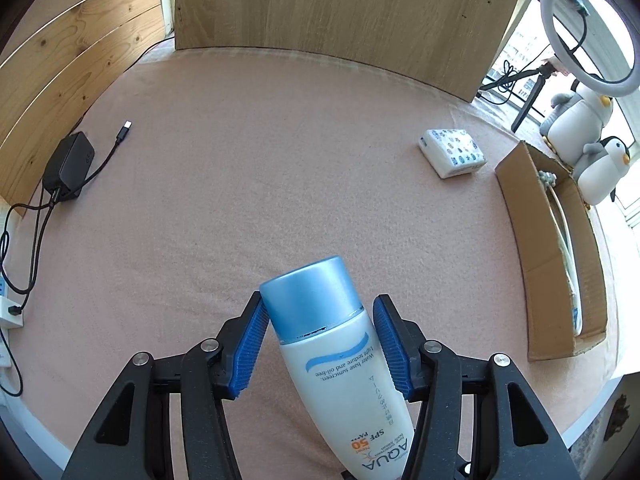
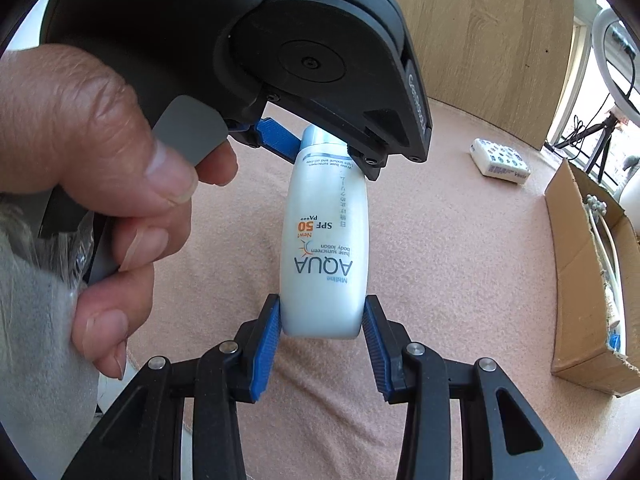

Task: Organize objects
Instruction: 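Carry the AQUA bottle into the box with both tools and release it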

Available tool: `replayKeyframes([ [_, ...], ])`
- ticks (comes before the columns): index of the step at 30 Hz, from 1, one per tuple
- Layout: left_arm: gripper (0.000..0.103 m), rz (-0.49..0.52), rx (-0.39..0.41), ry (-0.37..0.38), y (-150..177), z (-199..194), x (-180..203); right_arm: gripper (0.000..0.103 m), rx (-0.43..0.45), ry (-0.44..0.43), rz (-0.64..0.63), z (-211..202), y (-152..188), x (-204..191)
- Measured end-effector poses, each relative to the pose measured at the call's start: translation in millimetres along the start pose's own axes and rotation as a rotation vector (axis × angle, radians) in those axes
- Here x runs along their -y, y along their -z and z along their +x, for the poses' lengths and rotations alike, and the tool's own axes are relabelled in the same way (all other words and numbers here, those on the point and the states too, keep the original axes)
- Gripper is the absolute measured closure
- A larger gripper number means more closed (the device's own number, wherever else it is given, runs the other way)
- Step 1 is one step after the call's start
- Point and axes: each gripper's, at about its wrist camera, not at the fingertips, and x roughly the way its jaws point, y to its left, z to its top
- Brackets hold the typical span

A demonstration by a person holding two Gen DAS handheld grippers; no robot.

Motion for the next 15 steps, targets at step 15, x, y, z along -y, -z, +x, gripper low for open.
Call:
replayKeyframes([
  [15,0.046,0.069,0.065,0.017,-24,-24,36,0.067,0.066,0.034,0.036,25,-30,63],
])
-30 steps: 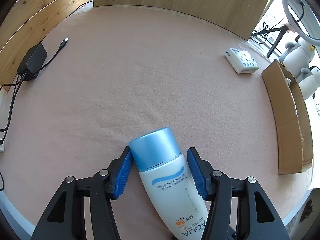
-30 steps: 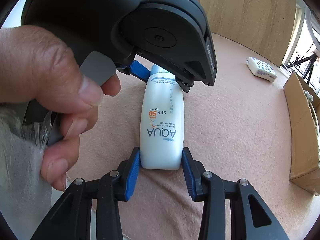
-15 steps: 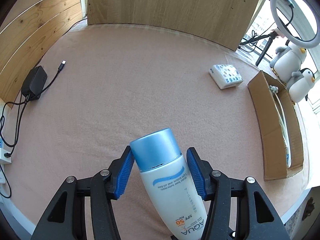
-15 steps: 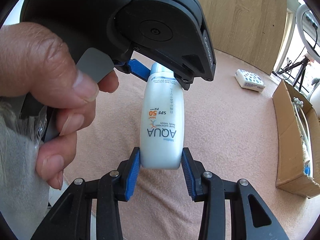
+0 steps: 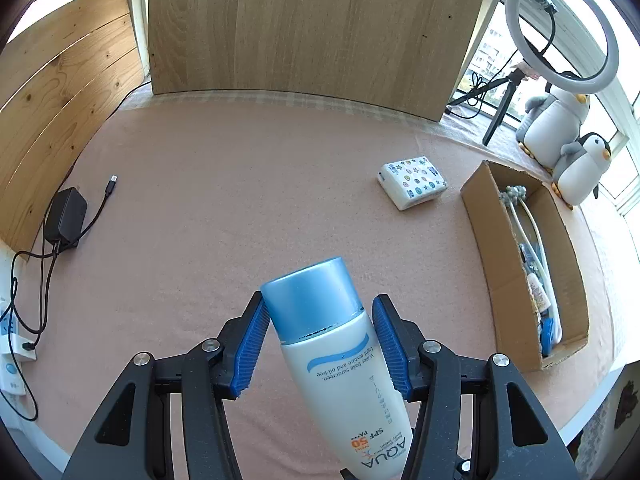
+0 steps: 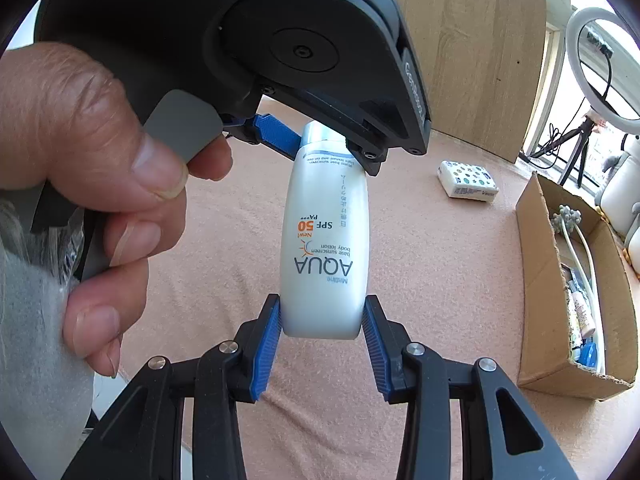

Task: Organize objects
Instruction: 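Carry the AQUA bottle into the box with both tools and release it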

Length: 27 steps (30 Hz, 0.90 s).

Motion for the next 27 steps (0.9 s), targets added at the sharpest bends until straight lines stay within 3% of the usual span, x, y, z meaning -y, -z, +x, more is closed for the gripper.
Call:
replayKeyframes([
  [11,0.046,0.081,0.012,0.037,-14,1,45,0.067,0.028,0.057,0.064,-8,0,34],
  [27,0.046,0.276,0.011,0.14,-38,15,169,0.067,0.068,0.196,0.234,-31,11,116],
])
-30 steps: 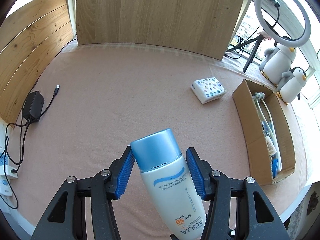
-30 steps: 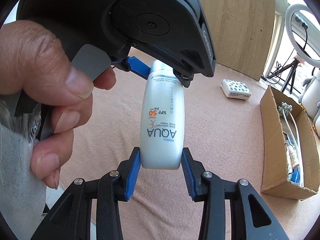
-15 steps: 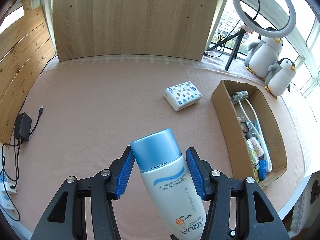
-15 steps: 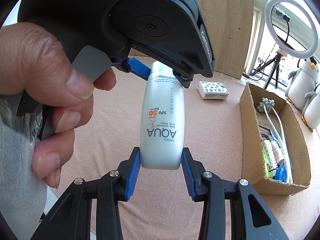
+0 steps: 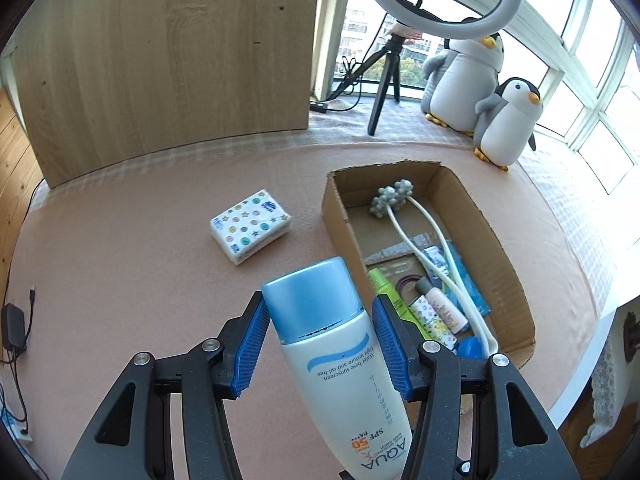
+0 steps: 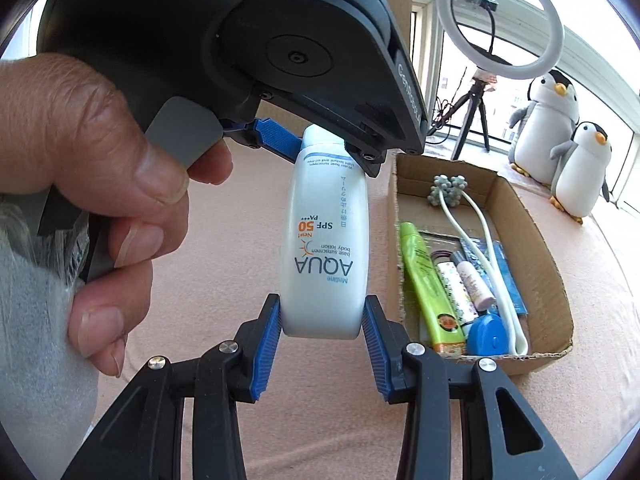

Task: Organize objects
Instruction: 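Carry the AQUA bottle into the box with both tools and release it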

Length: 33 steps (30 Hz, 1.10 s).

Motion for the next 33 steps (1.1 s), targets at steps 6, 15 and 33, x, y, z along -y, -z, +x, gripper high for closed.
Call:
replayKeyframes([
  [6,0.047,0.056,-0.005,0.04,-14,14,38,0.067,0.005,0.046,0.054,-1,0,32],
  [15,0.047,0.094,-0.019,0.061,-26,30,72,0.067,-0.001,0.071,0.091,2,0,64],
  [33,0.016,0.083,-0.012,0.029,-33,46,65,0.064,-0.015,0.096,0.103,13,-4,82],
])
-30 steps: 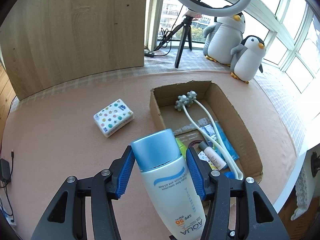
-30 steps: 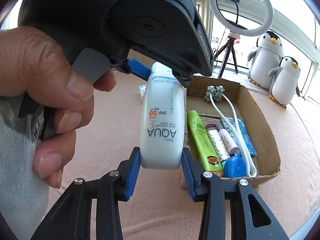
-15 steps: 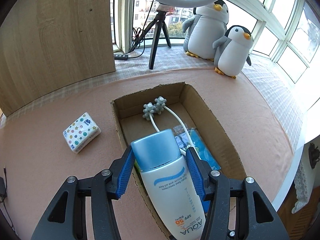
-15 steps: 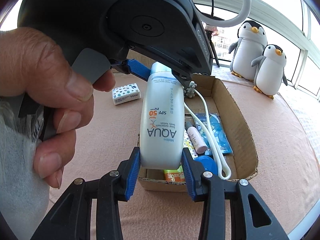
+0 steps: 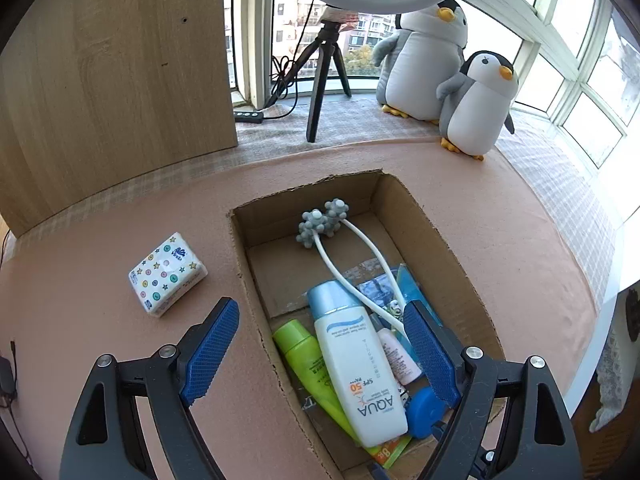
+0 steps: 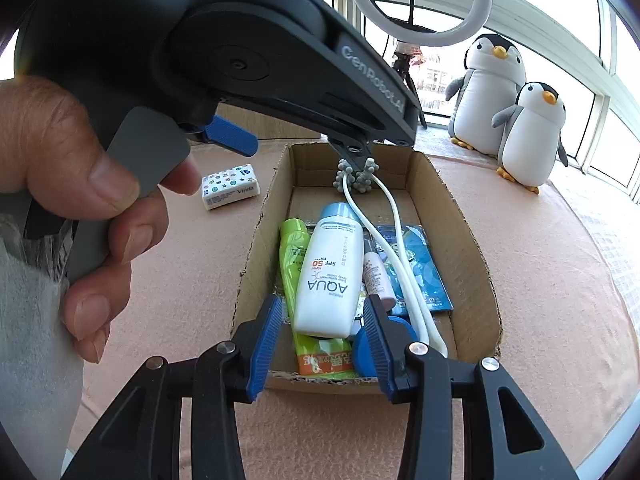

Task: Organize objects
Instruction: 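Carry the AQUA bottle into the box with both tools and release it, then withdraw both tools from the box and move toward the dotted tissue pack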

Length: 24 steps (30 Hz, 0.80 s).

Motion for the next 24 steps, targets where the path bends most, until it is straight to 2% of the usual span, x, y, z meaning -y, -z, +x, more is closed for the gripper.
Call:
replayKeyframes([
  [4,0.015,-0.06,0.008,-0.021,6,-9,-31,0.064,0.01,-0.017,-0.027,-2,-4,-13],
  [8,0.012,-0.132,0.033,-0.07,19,-25,-80,0.062,0.014,-0.047,-0.046,0,-10,-33],
  [12,0.009,-0.23,0.06,-0.146,45,-48,-146,0.05,-0.005,-0.122,-0.035,8,-16,-59],
  [16,0.008,-0.326,0.072,-0.23,84,-71,-214,0.041,-0.044,-0.178,-0.018,25,-23,-90],
  [20,0.008,-0.438,0.05,-0.243,133,-87,-271,0.038,-0.142,-0.258,0.064,63,-34,-117],
  [24,0.008,-0.525,0.052,-0.25,179,-104,-308,0.038,-0.202,-0.239,0.206,104,-56,-118],
])
